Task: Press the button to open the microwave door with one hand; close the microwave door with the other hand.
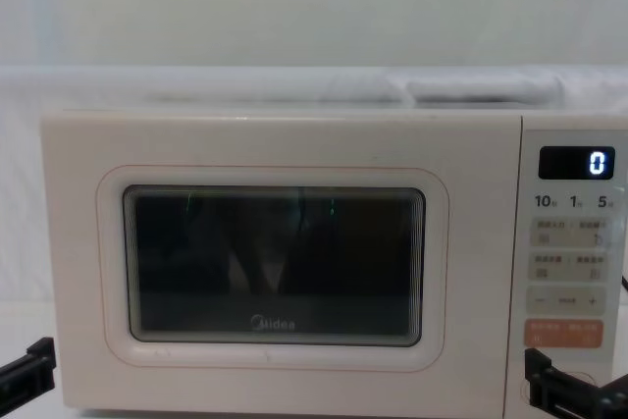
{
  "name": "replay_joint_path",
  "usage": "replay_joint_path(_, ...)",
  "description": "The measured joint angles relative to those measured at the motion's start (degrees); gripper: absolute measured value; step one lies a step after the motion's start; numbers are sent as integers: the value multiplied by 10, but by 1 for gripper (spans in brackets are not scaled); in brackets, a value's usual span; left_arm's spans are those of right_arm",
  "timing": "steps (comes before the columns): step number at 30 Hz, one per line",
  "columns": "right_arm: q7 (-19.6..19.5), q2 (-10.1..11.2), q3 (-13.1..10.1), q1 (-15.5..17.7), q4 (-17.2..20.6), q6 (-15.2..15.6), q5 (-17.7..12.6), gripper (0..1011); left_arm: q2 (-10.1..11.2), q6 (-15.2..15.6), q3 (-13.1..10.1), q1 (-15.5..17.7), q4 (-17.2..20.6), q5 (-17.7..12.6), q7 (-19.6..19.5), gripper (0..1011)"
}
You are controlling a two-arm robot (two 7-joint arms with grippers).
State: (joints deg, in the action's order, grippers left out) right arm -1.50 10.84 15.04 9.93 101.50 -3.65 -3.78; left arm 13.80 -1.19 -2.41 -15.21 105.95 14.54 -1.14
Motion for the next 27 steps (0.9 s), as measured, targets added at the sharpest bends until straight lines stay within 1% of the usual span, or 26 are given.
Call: replay_joint_path(27, 0, 0, 0, 0, 0, 0, 0, 1002, 0, 0, 0, 0, 0, 0, 0, 1001)
